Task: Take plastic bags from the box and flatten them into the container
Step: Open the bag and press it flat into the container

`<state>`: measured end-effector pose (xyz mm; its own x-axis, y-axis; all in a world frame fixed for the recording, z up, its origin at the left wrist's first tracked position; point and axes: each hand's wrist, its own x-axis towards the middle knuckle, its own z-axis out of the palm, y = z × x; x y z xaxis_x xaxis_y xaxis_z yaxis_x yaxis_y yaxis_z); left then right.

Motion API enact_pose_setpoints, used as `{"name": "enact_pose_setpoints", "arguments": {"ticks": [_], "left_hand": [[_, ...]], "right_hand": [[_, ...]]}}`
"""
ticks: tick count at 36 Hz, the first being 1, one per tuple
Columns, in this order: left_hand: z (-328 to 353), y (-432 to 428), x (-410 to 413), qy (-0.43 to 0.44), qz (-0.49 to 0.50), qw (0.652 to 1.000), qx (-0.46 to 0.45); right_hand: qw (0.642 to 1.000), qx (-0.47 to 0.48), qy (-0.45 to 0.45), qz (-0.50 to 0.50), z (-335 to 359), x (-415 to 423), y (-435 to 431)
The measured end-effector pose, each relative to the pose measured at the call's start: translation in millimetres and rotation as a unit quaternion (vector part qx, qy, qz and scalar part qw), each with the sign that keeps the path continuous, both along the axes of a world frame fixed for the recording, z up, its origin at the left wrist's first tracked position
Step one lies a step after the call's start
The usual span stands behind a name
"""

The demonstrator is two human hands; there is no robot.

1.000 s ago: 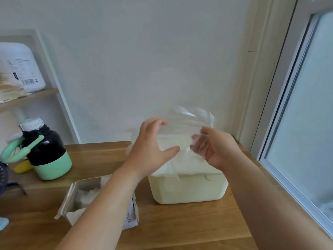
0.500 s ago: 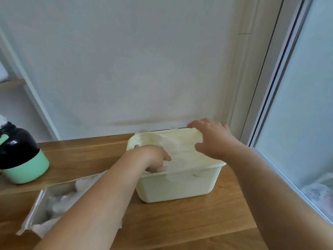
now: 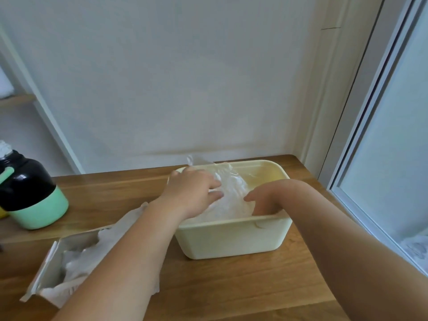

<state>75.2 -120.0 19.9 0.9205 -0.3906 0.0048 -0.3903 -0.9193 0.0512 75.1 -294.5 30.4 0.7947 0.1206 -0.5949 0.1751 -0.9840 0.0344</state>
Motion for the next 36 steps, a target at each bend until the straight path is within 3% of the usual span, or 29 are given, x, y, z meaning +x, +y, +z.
{"name": "enact_pose_setpoints", "arguments": {"ticks": [2, 4, 8, 13, 17, 20, 26, 29, 36], "left_hand": [[1, 2, -7, 0.025, 0.012, 0.997, -0.078], [5, -1, -14, 0.12, 0.037, 0.986, -0.109], [4, -7, -6, 0.233, 0.047, 0.97, 0.04], [-4, -6, 9, 0.277, 0.039, 0.949, 0.143], [-22, -10, 17, 0.288, 0.02, 0.942, 0.17], [-24, -7, 15, 0.269, 0.013, 0.956, 0.119], [-3, 7, 1, 0.165, 0.039, 0.979, -0.11], [4, 12, -9, 0.115, 0.064, 0.982, -0.139], [-3, 17, -30, -0.043, 0.022, 0.972, -0.23]], "right_hand": [[1.0, 0.015, -0.006, -0.015, -6, 1, 0], [0.999, 0.027, -0.013, -0.025, -10, 2, 1], [0.998, 0.047, -0.029, -0.038, -15, 3, 1], [0.995, 0.072, -0.023, -0.06, -20, 3, -1], [0.992, 0.1, -0.038, -0.067, -23, 4, -2], [0.985, 0.136, -0.08, -0.075, -22, 4, -5], [0.957, 0.209, -0.187, -0.076, -12, -1, -10], [0.944, 0.226, -0.225, -0.08, -11, -3, -10], [0.887, 0.287, -0.352, -0.086, -12, -20, -9]]}}
